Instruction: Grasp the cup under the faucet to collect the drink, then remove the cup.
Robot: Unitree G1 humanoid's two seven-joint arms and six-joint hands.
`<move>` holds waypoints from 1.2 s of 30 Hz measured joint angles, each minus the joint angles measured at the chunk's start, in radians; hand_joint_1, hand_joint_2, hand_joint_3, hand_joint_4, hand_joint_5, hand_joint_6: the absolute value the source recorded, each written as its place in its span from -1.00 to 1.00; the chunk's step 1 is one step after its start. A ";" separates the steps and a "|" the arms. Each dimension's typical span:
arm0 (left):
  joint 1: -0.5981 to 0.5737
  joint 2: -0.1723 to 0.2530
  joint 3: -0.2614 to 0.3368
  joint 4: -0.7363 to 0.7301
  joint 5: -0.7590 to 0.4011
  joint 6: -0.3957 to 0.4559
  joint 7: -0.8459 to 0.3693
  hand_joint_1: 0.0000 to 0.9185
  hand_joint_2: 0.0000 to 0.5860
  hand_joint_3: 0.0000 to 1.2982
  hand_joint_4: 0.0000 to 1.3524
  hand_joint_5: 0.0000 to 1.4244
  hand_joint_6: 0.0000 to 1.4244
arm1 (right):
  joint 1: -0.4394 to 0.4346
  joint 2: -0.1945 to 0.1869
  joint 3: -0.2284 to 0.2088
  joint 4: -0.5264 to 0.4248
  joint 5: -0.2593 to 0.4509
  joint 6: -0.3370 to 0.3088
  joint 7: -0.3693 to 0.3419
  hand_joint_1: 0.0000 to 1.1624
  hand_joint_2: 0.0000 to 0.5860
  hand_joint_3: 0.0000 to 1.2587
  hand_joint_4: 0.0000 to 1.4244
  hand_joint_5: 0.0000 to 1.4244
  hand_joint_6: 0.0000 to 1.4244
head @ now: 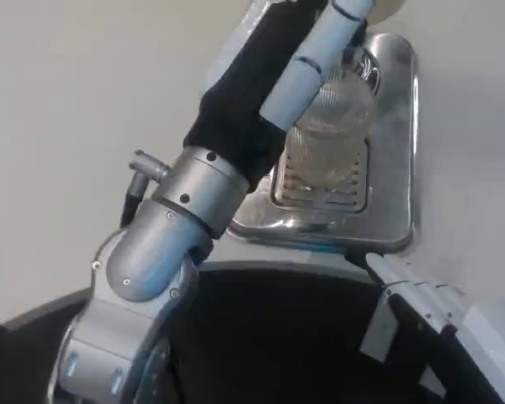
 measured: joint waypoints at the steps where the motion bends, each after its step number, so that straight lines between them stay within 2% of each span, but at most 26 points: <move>1: -0.003 0.009 -0.001 0.003 0.005 -0.004 -0.007 -1.00 -0.18 -1.00 -1.00 -1.00 -1.00 | 0.000 0.000 0.000 0.000 0.000 0.000 0.000 -0.15 0.27 -0.87 -0.89 -0.85 -0.70; 4: -0.019 0.049 -0.021 0.018 0.057 -0.041 -0.038 -1.00 -0.18 -1.00 -1.00 -1.00 -1.00 | -0.001 -0.001 0.000 0.000 0.000 0.000 0.000 -0.10 0.26 -0.86 -0.89 -0.85 -0.70; 6: -0.028 0.061 -0.027 0.026 0.076 -0.054 -0.052 -1.00 -0.16 -1.00 -1.00 -1.00 -1.00 | -0.003 -0.002 0.000 0.000 0.000 0.000 0.000 -0.10 0.26 -0.86 -0.89 -0.85 -0.70; 13: -0.035 0.070 -0.034 0.069 0.087 -0.119 -0.075 -1.00 -0.10 -1.00 -1.00 -1.00 -1.00 | -0.014 -0.007 -0.001 0.000 0.009 0.002 0.004 -0.09 0.27 -0.86 -0.89 -0.85 -0.70; 17: -0.037 0.089 -0.055 0.094 0.146 -0.182 -0.080 -1.00 -0.10 -1.00 -1.00 -1.00 -1.00 | -0.013 -0.004 -0.005 0.000 0.038 0.013 0.008 -0.04 0.26 -0.86 -0.89 -0.85 -0.71; 23: -0.048 0.112 -0.073 0.116 0.213 -0.238 -0.090 -1.00 -0.09 -1.00 -1.00 -1.00 -1.00 | -0.013 0.002 -0.015 0.000 0.043 0.025 0.008 -0.03 0.26 -0.85 -0.89 -0.86 -0.72; 29: -0.076 0.175 -0.121 0.117 0.372 -0.304 -0.104 -1.00 -0.14 -1.00 -1.00 -1.00 -1.00 | -0.015 0.009 -0.016 0.000 0.046 0.038 0.008 0.03 0.28 -0.83 -0.88 -0.87 -0.72; 36: -0.084 0.215 -0.148 0.115 0.504 -0.348 -0.108 -1.00 -0.24 -1.00 -1.00 -1.00 -1.00 | -0.023 0.026 -0.017 0.000 0.046 0.057 0.008 0.07 0.19 -0.84 -0.89 -0.88 -0.72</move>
